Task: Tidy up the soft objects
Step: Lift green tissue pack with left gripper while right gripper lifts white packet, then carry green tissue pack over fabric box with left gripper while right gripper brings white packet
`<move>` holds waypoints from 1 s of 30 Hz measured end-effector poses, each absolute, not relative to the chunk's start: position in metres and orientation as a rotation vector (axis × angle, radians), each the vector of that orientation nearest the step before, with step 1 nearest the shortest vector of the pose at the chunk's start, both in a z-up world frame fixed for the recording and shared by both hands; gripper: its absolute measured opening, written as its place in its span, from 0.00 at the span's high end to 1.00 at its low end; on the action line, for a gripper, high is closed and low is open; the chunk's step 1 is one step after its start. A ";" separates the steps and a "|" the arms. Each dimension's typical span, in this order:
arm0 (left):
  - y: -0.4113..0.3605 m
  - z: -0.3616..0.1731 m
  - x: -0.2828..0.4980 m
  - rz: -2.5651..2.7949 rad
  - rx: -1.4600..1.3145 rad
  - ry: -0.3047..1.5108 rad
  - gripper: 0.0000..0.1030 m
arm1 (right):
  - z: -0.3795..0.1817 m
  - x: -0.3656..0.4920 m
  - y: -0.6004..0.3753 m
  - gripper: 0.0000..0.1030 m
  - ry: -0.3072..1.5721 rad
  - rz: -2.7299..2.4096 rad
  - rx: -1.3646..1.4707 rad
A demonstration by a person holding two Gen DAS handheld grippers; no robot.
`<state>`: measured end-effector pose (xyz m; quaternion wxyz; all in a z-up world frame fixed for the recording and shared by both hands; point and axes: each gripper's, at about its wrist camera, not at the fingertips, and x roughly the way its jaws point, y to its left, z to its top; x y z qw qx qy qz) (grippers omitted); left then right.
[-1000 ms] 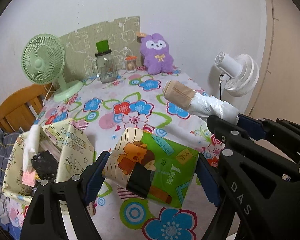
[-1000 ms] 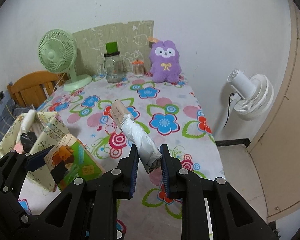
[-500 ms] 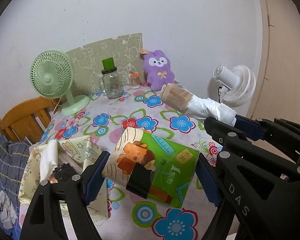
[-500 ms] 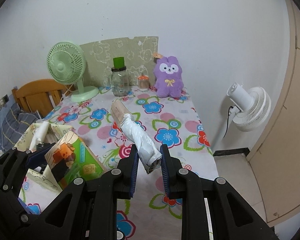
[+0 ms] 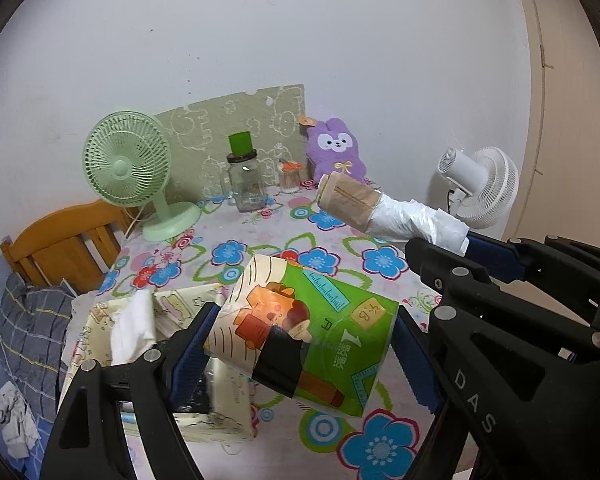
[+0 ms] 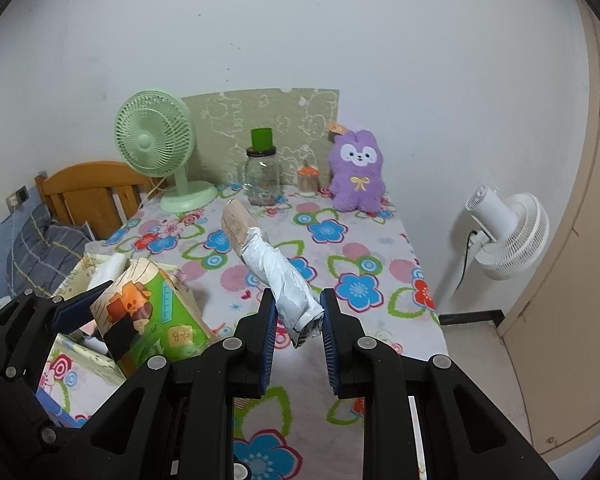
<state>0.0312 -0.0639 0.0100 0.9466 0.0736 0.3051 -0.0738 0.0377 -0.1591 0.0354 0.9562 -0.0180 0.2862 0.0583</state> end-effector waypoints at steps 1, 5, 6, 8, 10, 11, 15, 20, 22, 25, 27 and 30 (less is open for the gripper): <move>-0.062 0.011 0.031 -0.149 0.150 0.620 0.17 | 0.036 0.038 -0.156 0.77 0.579 0.122 -0.037; -0.051 0.012 0.032 -0.145 0.154 0.615 0.17 | 0.036 0.040 -0.146 0.77 0.586 0.148 -0.030; -0.048 0.012 0.032 -0.138 0.152 0.613 0.17 | 0.036 0.041 -0.144 0.77 0.588 0.152 -0.028; -0.043 0.012 0.033 -0.135 0.147 0.614 0.17 | 0.036 0.043 -0.138 0.77 0.590 0.161 -0.031; -0.036 0.012 0.033 -0.127 0.142 0.612 0.17 | 0.036 0.044 -0.131 0.77 0.589 0.171 -0.038; -0.034 0.013 0.033 -0.124 0.140 0.611 0.17 | 0.036 0.045 -0.128 0.77 0.589 0.176 -0.040; -0.019 0.012 0.034 -0.107 0.133 0.610 0.17 | 0.037 0.049 -0.113 0.77 0.592 0.203 -0.051; -0.004 0.011 0.035 -0.085 0.127 0.614 0.17 | 0.036 0.053 -0.096 0.77 0.599 0.241 -0.063; 0.004 0.010 0.035 -0.074 0.121 0.615 0.17 | 0.035 0.054 -0.088 0.77 0.598 0.259 -0.068; 0.013 0.009 0.037 -0.058 0.114 0.617 0.17 | 0.035 0.056 -0.080 0.77 0.597 0.279 -0.072; 0.020 0.007 0.037 -0.047 0.109 0.619 0.17 | 0.034 0.058 -0.073 0.77 0.598 0.293 -0.079; 0.030 0.005 0.038 -0.033 0.101 0.624 0.17 | 0.032 0.059 -0.062 0.77 0.601 0.310 -0.086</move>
